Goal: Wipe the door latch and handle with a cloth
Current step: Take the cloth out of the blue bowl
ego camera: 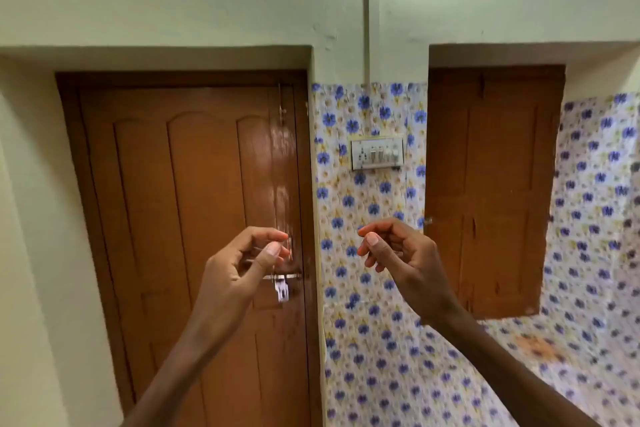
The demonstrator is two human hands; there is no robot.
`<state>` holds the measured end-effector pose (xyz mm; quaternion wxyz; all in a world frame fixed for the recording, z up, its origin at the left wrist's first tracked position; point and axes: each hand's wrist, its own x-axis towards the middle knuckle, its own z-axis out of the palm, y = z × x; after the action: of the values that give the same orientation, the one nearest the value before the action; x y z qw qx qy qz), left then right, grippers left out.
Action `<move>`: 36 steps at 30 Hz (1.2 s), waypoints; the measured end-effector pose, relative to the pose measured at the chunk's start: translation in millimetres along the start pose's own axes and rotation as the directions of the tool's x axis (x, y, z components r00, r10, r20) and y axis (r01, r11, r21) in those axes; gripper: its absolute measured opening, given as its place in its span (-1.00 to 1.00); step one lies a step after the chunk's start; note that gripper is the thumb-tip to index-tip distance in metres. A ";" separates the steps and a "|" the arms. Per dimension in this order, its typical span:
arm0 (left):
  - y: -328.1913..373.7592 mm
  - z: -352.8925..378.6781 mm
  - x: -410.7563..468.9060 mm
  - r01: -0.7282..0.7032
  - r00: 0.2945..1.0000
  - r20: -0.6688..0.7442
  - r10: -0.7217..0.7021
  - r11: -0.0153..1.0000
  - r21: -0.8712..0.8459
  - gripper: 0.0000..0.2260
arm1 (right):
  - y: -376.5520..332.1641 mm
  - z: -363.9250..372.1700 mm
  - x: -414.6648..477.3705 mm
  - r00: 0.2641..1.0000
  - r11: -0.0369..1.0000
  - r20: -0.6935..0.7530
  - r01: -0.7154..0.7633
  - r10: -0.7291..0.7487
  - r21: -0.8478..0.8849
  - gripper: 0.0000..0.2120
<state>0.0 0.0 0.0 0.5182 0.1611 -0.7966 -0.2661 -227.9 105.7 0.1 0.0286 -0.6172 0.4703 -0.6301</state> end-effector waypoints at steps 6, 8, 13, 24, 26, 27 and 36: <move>-34.2 70.4 -76.4 0.252 0.962 0.131 -0.240 0.964 -0.083 -0.73 | 51.6 -9.5 -88.8 0.977 0.977 -0.022 -0.210 0.211 0.032 -0.70; -41.8 91.6 -98.2 0.293 0.950 0.148 -0.277 0.950 -0.107 -0.73 | 64.4 -13.3 -117.2 0.966 0.966 -0.009 -0.258 0.258 0.018 -0.77; -59.9 147.1 -140.8 0.448 0.890 0.167 -0.424 0.880 -0.156 -0.83 | 101.3 -20.7 -178.1 0.907 0.907 0.017 -0.420 0.421 -0.043 -0.89; -158.0 250.9 -161.5 0.671 0.738 0.237 -0.632 0.725 -0.155 -0.86 | 225.9 -36.3 -211.3 0.699 0.700 -0.028 -0.714 0.714 0.030 -0.88; -188.1 270.2 -158.0 0.719 0.690 0.272 -0.670 0.676 -0.160 -0.87 | 259.9 -38.6 -207.9 0.670 0.671 -0.039 -0.742 0.741 0.008 -0.85; -200.9 278.3 -156.6 0.740 0.668 0.287 -0.687 0.653 -0.160 -0.88 | 273.7 -40.1 -205.8 0.650 0.651 -0.045 -0.759 0.758 0.008 -0.86; -373.7 397.6 -131.9 0.896 0.438 0.364 -0.822 0.431 -0.104 -0.82 | 462.9 -40.7 -199.9 0.314 0.322 -0.113 -0.945 0.943 0.060 -0.87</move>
<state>-315.4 -128.9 -446.2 0.2157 0.4359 -0.6125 -0.6232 -465.4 -5.8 -432.4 0.3547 -0.1868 0.7479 -0.5291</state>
